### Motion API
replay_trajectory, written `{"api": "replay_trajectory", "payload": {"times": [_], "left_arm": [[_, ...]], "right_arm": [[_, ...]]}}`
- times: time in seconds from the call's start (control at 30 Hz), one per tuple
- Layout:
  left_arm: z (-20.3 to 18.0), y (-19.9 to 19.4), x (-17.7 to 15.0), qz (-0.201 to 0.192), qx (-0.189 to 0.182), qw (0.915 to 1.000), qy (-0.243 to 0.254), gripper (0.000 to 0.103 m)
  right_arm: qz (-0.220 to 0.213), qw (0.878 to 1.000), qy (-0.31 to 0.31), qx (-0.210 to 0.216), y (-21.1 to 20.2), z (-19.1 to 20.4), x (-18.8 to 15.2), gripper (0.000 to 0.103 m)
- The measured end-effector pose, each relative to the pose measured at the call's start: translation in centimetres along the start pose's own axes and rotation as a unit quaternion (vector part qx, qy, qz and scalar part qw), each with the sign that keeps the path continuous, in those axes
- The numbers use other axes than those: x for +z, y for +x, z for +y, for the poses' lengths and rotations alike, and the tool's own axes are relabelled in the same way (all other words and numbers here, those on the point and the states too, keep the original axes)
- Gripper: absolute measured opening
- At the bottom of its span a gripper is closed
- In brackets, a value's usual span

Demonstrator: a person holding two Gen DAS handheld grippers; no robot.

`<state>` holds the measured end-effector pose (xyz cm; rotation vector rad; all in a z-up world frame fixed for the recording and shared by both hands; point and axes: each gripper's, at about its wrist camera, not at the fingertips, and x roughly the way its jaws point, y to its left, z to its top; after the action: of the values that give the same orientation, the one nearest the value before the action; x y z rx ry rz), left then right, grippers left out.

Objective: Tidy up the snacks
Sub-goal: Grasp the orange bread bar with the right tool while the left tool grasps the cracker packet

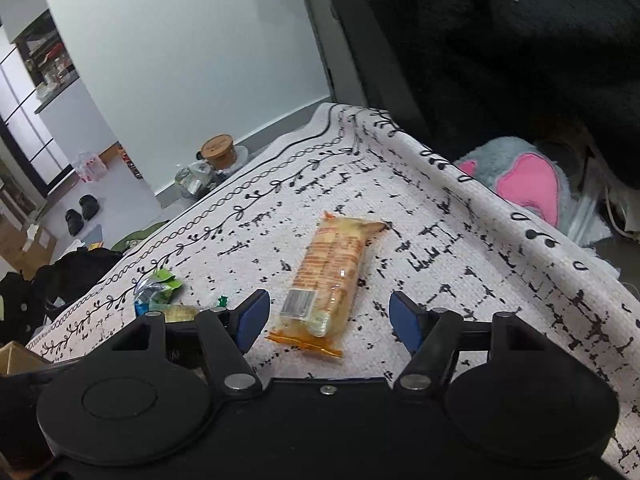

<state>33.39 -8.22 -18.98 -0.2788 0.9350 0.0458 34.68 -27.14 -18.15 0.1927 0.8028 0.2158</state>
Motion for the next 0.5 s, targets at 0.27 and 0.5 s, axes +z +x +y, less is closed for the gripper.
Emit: {"api": "replay_trajectory", "payload": {"times": [0.27,0.5], "left_arm": [[1.0,-2.3,-0.2,-0.014,0.021,0.9996,-0.010,0.054],[1.6,-4.2,0.6,-0.026,0.030,0.9990,-0.019,0.054]], "right_arm": [[0.011,1.000,-0.008,-0.007,1.7,0.4,0.2,0.068],[0.037,0.999,-0.008,0.005,2.1,0.6,-0.2,0.032]]}}
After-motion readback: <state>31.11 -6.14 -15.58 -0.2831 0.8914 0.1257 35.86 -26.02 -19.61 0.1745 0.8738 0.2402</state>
